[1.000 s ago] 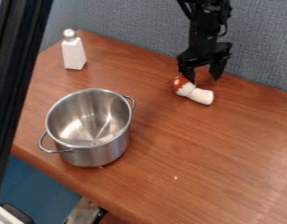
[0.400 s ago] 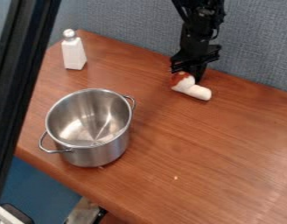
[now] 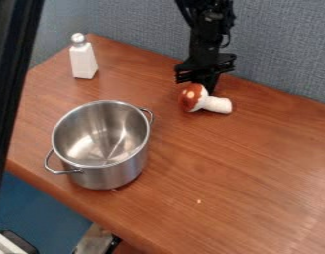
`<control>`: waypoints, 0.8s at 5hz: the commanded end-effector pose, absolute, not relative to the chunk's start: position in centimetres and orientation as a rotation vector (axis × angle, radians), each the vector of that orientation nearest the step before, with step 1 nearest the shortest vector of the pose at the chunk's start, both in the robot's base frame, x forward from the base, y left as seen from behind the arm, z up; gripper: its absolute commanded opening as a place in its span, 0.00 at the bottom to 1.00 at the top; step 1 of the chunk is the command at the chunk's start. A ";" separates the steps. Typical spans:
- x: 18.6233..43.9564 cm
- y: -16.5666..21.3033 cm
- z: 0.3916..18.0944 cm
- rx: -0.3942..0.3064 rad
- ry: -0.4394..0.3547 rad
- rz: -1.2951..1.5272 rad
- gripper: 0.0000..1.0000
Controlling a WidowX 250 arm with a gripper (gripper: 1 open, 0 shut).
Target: Put the mushroom in the metal pot
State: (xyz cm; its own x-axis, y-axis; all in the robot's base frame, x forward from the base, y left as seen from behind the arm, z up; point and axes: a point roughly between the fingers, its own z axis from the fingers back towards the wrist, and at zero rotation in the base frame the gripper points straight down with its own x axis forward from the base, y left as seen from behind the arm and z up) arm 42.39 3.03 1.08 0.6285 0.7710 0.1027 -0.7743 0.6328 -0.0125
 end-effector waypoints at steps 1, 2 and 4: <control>40.9 3.7 2.7 -0.006 -0.103 0.828 1.00; 41.8 3.4 2.8 0.008 -0.138 0.766 0.00; 42.9 3.1 4.6 -0.004 -0.183 0.687 1.00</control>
